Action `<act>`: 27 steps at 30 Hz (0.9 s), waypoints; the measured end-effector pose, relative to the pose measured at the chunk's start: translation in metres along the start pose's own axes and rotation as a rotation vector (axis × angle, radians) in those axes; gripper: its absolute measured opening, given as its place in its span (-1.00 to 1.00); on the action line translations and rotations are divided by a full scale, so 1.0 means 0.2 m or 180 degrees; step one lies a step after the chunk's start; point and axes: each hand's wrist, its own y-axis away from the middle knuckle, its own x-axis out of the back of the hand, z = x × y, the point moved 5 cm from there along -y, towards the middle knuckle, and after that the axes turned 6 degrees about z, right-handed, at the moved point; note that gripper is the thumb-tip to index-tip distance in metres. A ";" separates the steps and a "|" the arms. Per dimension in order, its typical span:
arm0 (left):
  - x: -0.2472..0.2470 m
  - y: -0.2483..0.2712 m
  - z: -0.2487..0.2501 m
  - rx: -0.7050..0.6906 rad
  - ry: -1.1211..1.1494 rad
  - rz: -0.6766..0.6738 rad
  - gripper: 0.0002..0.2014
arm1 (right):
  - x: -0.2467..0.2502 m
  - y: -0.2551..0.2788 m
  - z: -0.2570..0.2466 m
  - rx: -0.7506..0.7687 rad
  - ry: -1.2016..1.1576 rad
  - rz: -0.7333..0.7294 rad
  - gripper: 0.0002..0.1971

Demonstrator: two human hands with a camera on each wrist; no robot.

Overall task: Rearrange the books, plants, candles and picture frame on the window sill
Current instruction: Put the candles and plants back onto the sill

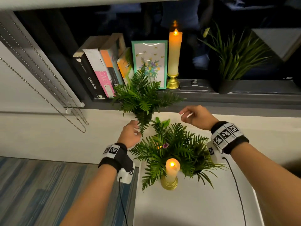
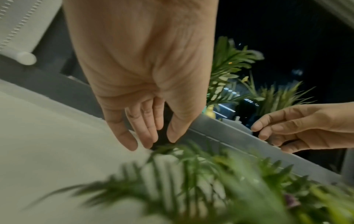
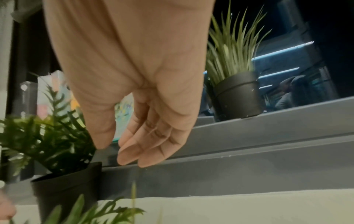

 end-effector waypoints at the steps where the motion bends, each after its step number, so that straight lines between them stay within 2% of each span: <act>1: -0.01 0.00 0.04 -0.0094 -0.0064 -0.0002 -0.59 | 0.01 0.04 -0.01 0.0066 -0.0106 0.0016 -0.84; 3: -0.04 0.01 0.10 -0.0237 -0.0353 0.0057 -0.82 | 0.02 0.14 -0.07 0.0292 -0.0250 -0.0106 -0.79; 4: -0.05 0.02 0.12 -0.0206 -0.0486 0.0042 -0.95 | 0.02 0.18 -0.11 0.0420 -0.0247 -0.0316 -0.74; 6: -0.08 0.05 0.14 -0.0056 -0.0593 -0.0104 -0.74 | -0.04 0.30 -0.19 0.0585 -0.0026 -0.1044 -0.66; 8: -0.10 0.09 0.18 -0.0163 -0.0646 -0.0219 -0.62 | -0.12 0.41 -0.23 0.0666 0.0277 -0.1736 -0.59; 11: -0.12 0.15 0.24 -0.0287 -0.0726 -0.0352 -0.59 | -0.25 0.51 -0.26 0.0819 0.0468 -0.2146 -0.54; 14: -0.13 0.18 0.27 -0.0351 -0.0581 -0.0386 -0.57 | -0.35 0.57 -0.24 0.1049 0.0944 -0.2126 -0.48; 17: -0.14 0.22 0.32 -0.0517 -0.0438 -0.0455 -0.55 | -0.38 0.61 -0.22 0.1214 0.1171 -0.1850 -0.48; 22: -0.14 0.27 0.39 -0.0712 -0.0228 -0.0543 -0.62 | -0.31 0.63 -0.19 0.1276 0.1100 -0.1563 -0.53; 27: -0.14 0.33 0.48 -0.0787 -0.0032 -0.0714 -0.74 | -0.14 0.63 -0.23 0.1238 0.0560 -0.1150 -0.62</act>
